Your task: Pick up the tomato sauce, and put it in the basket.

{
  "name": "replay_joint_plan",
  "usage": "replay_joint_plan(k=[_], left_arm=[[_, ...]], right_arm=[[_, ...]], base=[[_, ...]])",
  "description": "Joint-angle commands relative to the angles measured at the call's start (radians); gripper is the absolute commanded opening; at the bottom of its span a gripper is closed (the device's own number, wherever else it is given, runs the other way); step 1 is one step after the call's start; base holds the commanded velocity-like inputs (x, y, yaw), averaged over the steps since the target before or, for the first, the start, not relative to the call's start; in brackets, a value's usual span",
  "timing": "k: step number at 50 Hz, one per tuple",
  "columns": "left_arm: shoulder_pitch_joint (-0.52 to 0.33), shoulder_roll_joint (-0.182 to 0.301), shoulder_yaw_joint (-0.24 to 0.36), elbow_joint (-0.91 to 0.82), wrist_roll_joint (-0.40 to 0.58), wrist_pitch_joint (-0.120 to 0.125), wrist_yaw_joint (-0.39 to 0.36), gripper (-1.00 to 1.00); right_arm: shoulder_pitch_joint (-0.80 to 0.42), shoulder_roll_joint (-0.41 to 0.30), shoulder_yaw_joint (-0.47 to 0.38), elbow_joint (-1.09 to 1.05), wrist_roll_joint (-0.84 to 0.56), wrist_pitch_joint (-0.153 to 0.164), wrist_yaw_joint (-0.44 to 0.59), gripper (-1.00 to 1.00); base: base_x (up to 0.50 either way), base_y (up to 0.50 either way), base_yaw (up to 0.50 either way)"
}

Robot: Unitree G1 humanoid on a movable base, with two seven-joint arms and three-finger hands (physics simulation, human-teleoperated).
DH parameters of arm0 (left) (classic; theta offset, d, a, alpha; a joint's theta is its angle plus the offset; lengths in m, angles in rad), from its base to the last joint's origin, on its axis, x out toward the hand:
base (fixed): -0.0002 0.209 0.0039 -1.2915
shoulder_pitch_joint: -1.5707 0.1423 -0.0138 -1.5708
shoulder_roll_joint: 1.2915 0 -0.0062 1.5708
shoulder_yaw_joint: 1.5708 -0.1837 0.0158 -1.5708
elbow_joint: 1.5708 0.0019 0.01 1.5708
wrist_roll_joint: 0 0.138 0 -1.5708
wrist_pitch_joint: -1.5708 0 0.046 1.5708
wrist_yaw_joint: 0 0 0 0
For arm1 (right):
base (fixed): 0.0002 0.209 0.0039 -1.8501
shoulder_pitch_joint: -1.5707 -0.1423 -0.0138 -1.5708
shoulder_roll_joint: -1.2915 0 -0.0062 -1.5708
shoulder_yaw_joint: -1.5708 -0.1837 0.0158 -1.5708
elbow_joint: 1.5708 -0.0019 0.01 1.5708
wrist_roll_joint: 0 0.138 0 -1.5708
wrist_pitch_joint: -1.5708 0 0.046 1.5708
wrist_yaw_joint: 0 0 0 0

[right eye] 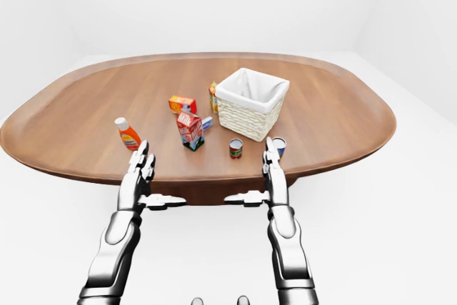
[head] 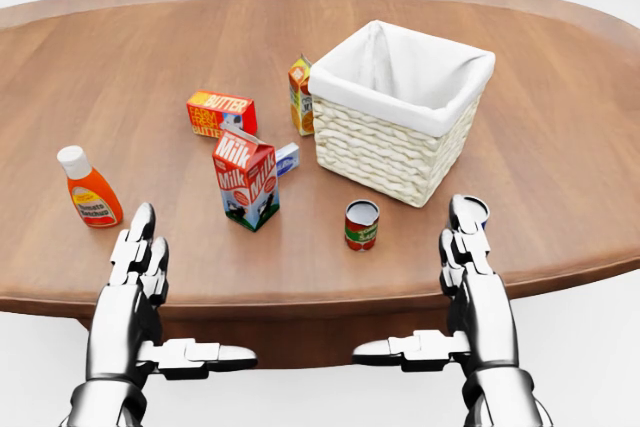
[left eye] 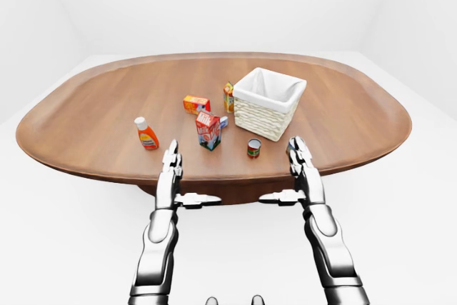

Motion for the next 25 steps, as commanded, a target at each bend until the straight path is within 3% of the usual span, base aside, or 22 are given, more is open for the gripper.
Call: replay_joint_plan(k=[1, 12, 22, 25], left_arm=[[0.001, 0.010, 0.020, -0.009, -0.008, 0.008, -0.021, 1.00], [0.001, 0.011, 0.021, -0.019, -0.008, 0.017, -0.023, 1.00], [0.016, 0.011, 0.020, -0.130, -0.015, 0.084, -0.029, 1.00], [0.018, 0.012, 0.023, -0.167, -0.019, 0.084, -0.031, 1.00]], right_arm=[[-0.003, -0.011, -0.025, -0.004, 0.020, 0.002, 0.028, 1.00], [0.000, -0.012, -0.025, -0.018, 0.027, 0.010, 0.031, 1.00], [0.008, -0.012, -0.028, -0.072, 0.034, 0.047, 0.035, 1.00], [0.008, -0.012, -0.028, -0.083, 0.035, 0.056, 0.035, 1.00]], base=[[0.00, 0.00, 0.00], [0.00, 0.00, 0.00], [0.00, 0.00, 0.00], [0.00, 0.00, 0.00]])
